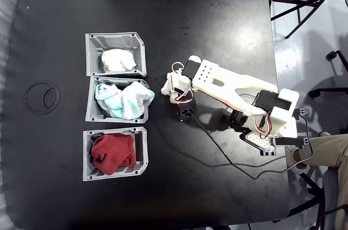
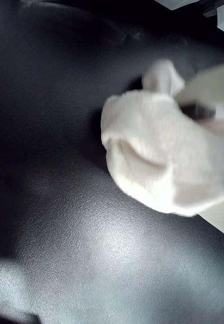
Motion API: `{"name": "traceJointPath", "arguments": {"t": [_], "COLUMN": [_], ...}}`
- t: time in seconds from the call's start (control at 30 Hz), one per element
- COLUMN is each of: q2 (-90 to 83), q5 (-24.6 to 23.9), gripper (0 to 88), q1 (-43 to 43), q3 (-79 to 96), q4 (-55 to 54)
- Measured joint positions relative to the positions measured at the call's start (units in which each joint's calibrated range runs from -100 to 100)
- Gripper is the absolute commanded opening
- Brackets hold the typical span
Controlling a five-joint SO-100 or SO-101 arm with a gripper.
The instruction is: Put the sock in the container
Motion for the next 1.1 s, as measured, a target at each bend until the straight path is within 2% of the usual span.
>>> {"name": "traceJointPath", "arguments": {"t": [0.1, 0.4, 0.93, 1.1], "q2": [0.0, -2.3, -34.6, -39.6], "q5": [-0.1, -0.1, 0.0, 0.0], "gripper": [1.4, 1.4, 1.3, 1.3], "q1": [0.0, 0.0, 0.2, 0.1], "q3": [0.0, 0.0, 0.0, 0.0], "q4": [0.0, 0.0, 1.1, -3.8]}}
